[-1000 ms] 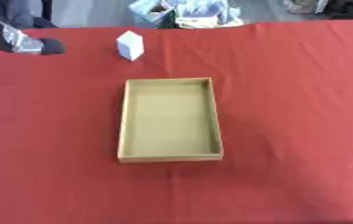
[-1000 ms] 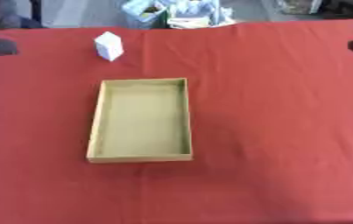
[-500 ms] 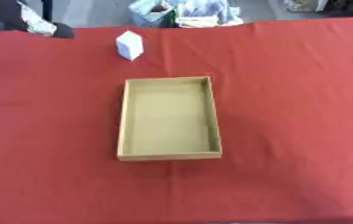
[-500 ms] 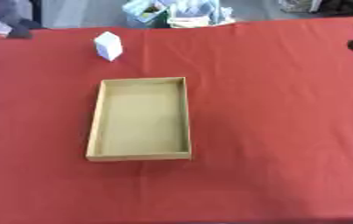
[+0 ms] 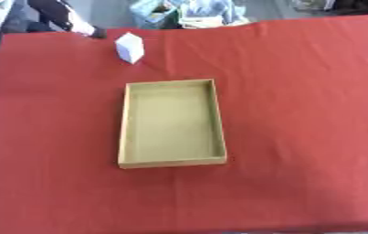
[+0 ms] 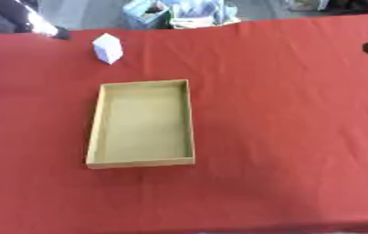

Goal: Pick up objects on the table and place them in the box.

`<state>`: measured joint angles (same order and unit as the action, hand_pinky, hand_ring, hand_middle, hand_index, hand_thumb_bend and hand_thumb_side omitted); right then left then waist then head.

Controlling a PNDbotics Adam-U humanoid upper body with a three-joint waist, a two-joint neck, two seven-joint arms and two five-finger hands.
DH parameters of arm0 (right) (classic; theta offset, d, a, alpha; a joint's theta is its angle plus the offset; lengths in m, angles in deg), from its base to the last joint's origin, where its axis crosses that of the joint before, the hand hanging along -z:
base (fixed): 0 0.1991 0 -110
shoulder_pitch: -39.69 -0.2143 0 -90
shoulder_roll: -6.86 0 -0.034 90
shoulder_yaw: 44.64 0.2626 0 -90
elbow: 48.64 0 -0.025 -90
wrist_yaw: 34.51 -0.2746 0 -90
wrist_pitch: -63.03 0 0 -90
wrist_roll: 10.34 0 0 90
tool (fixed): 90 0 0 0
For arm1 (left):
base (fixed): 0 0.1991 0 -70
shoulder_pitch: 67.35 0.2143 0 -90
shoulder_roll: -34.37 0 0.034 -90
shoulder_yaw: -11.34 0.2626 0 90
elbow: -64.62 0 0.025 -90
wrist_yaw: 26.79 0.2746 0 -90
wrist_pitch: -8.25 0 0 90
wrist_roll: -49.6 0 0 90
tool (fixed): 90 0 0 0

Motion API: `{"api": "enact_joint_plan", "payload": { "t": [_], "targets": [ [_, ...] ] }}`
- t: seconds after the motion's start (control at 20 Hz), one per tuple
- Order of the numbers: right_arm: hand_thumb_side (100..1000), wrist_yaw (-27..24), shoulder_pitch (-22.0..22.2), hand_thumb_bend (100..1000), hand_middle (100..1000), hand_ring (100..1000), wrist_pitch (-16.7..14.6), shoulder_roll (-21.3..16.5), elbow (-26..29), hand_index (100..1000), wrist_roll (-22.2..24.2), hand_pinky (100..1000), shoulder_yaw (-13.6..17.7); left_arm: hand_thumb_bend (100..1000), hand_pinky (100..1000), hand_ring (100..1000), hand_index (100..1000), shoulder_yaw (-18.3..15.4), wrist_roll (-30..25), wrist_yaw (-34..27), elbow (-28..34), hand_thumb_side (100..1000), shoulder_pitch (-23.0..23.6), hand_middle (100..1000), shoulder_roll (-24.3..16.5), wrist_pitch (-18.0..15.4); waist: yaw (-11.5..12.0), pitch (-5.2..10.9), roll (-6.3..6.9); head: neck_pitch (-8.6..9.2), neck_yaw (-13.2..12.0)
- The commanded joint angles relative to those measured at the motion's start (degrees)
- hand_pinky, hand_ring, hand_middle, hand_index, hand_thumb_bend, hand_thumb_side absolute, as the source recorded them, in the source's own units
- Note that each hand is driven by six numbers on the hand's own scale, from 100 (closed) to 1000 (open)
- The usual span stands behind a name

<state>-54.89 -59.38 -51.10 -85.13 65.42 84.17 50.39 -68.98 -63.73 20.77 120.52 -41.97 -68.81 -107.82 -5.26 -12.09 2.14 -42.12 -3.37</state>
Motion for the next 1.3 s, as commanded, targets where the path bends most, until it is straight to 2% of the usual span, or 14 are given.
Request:
{"api": "enact_joint_plan", "payload": {
  "t": [0.05, 0.55, 0.85, 1.3],
  "targets": [
    [707, -0.58, -0.69, 100, 843, 783, -0.05, -1.41, 0.54, 938, 0.38, 754, 0.11, 675, 764, 784, 838, -2.27, 2.11, 4.27, -3.59, 491, -2.02, 774, 0.51, 0.37, -0.39, 0.66, -0.07, 0.03, -0.35],
    [711, -0.96, -1.2, 100, 844, 783, 0.05, -1.51, 0.54, 938, 1.05, 754, -0.1, 654, 768, 786, 833, -5.45, 8.68, 14.76, -11.84, 416, -3.56, 770, 2.03, 1.63, -2.86, -0.42, 0.57, 0.51, -0.67],
    [713, -1.12, -1.51, 100, 843, 783, 0.1, -1.55, 0.54, 938, 1.4, 754, -0.07, 643, 776, 794, 835, -6.07, 11.38, 18.28, -14.06, 368, -4.0, 774, 2.22, 1.36, -3.73, -1.25, 0.99, 0.98, -0.91],
    [716, -1.25, -1.91, 100, 844, 783, 0.19, -1.61, 0.54, 938, 1.87, 754, 0.07, 648, 788, 806, 842, -6.36, 12.36, 22.24, -15.56, 247, -4.28, 784, 1.76, 0.24, -4.95, -2.61, 1.75, 1.55, -1.0]
  ]
}}
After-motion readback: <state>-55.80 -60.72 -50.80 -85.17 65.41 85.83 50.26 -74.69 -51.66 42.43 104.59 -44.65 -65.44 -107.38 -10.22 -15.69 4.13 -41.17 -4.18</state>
